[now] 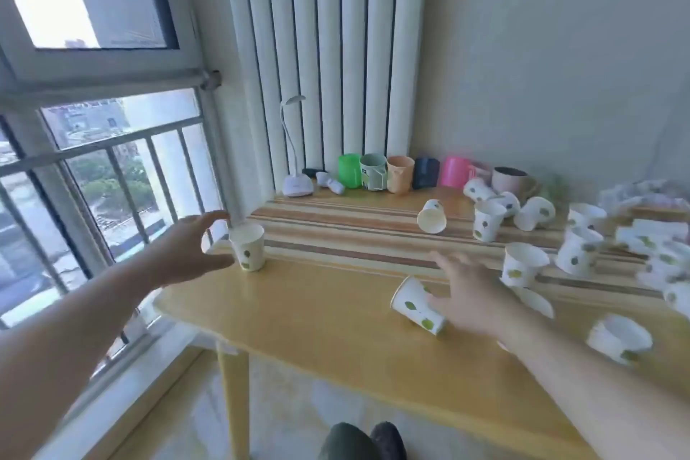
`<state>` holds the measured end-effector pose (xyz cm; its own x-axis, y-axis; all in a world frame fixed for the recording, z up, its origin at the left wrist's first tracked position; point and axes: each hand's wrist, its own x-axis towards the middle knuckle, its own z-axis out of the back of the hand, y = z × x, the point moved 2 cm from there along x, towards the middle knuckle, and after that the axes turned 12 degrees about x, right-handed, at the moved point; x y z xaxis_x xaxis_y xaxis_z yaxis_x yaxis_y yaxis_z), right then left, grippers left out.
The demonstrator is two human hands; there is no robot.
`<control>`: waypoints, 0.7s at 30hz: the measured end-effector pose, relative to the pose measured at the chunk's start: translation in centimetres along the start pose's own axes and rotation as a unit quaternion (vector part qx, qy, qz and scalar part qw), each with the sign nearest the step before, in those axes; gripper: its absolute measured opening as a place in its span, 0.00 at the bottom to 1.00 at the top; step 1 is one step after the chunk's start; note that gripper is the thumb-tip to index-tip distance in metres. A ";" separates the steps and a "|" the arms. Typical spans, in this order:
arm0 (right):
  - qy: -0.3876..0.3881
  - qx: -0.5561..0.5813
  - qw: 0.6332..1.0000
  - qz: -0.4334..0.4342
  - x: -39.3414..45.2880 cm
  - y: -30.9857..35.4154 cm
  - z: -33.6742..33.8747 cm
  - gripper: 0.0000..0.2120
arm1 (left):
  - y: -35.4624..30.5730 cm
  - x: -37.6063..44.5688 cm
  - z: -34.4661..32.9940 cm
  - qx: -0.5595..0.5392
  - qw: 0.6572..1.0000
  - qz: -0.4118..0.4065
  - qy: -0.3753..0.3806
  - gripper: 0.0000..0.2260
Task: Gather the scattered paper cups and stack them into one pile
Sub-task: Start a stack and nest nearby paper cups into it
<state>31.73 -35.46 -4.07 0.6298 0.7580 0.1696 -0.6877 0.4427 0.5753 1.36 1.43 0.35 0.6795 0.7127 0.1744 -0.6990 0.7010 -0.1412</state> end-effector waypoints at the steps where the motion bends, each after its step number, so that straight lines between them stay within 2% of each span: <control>1: 0.043 -0.008 0.999 -0.022 -0.6 -0.8 -1.5 0.45 | 0.3 0.4 -1.5 -0.008 1.000 0.006 0.000 0.47; 3: 0.065 0.000 0.997 -0.051 -2.5 -3.0 -4.7 0.52 | 0.3 1.1 -3.8 -0.033 0.998 0.044 0.013 0.56; 7: -0.029 0.000 0.998 -0.057 -3.5 -5.6 -7.3 0.59 | -0.3 2.8 -7.6 -0.153 0.981 0.121 0.015 0.69; 10: -0.025 -0.010 0.999 -0.045 -3.0 -5.8 -7.6 0.60 | -0.8 3.3 -9.3 -0.303 0.939 0.163 0.016 0.70; 12: -0.037 -0.002 0.999 -0.037 -3.0 -5.8 -7.8 0.60 | -1.1 3.9 -10.7 -0.348 0.922 0.171 0.014 0.70; 15: -0.054 0.000 0.998 -0.022 -2.8 -5.9 -7.9 0.55 | -1.6 4.8 -12.0 -0.312 0.930 0.195 -0.019 0.63; 17: -0.057 -0.004 0.998 -0.020 -2.7 -5.7 -7.9 0.48 | -2.3 5.0 -12.3 -0.298 0.932 0.200 -0.040 0.51; 19: -0.053 -0.001 0.998 -0.023 -2.7 -5.8 -8.0 0.42 | -3.7 5.1 -12.7 -0.321 0.929 0.183 -0.026 0.43; 21: -0.051 0.003 0.998 -0.022 -3.0 -5.7 -7.9 0.38 | -5.8 4.9 -12.8 -0.341 0.927 0.158 0.001 0.40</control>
<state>30.91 -36.43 -14.12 0.6933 0.6849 0.2241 -0.6564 0.4719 0.5886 11.60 1.13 -10.50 0.4662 0.8845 0.0186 -0.5594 0.3110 -0.7683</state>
